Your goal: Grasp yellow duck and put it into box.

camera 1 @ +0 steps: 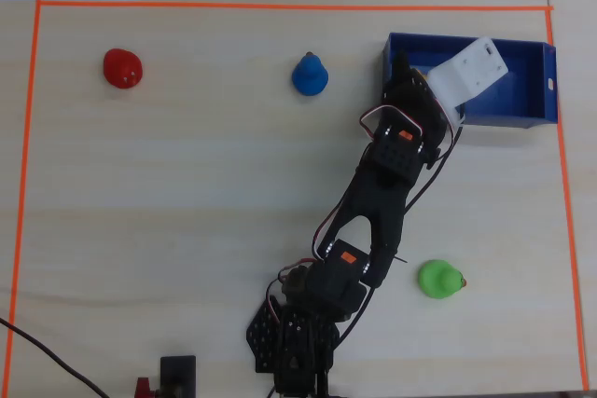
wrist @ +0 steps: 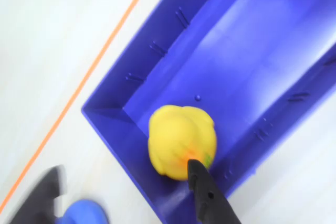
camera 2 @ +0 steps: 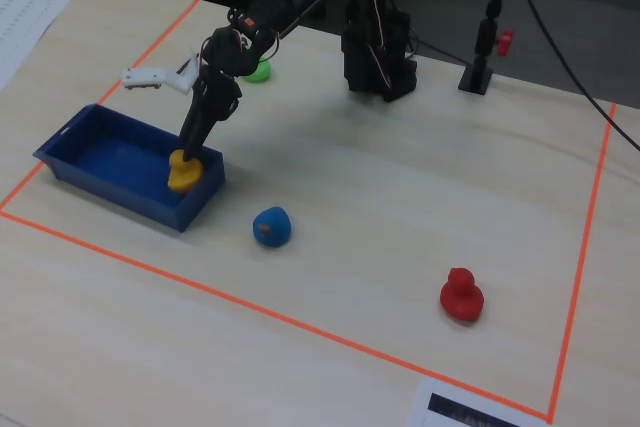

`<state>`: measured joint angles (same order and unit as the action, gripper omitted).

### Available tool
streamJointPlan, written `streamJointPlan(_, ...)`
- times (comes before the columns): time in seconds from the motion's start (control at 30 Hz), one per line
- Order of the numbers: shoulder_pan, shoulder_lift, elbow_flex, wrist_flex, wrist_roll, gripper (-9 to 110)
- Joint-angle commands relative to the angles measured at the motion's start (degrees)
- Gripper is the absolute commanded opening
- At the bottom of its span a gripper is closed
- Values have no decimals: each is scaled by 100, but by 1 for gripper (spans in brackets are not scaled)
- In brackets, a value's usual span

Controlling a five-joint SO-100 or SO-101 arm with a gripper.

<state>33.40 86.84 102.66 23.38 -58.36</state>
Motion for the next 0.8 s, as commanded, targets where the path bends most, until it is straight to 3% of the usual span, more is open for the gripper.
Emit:
streamJointPlan(0.0, 0, 62, -404, 9, 88, 39)
streamJointPlan(0.1, 18, 439, -448, 264, 316, 34)
streamJointPlan(0.23, -580, 2303, 211, 1670, 677, 3)
streamJointPlan(0.27, -905, 2936, 554, 2057, 712, 0)
streamJointPlan(0.5, -3375, 7269, 4052, 3771, 527, 0)
streamJointPlan(0.77, -3366, 10283, 7348, 4904, -642, 0)
